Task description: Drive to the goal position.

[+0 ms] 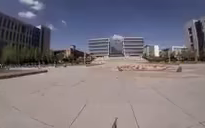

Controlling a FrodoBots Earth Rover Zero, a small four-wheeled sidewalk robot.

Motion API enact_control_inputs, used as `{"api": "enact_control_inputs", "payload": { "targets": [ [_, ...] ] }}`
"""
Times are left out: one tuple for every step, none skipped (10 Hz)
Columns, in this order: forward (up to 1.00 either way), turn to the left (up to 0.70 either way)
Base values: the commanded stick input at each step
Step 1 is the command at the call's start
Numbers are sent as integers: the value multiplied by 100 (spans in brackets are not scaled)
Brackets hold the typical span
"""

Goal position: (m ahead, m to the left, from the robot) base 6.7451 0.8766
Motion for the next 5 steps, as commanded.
{"api": "enact_control_inputs", "payload": {
  "targets": [
    [70, 0],
    [70, 0],
    [70, 0],
    [70, 0],
    [70, 0]
  ]
}}
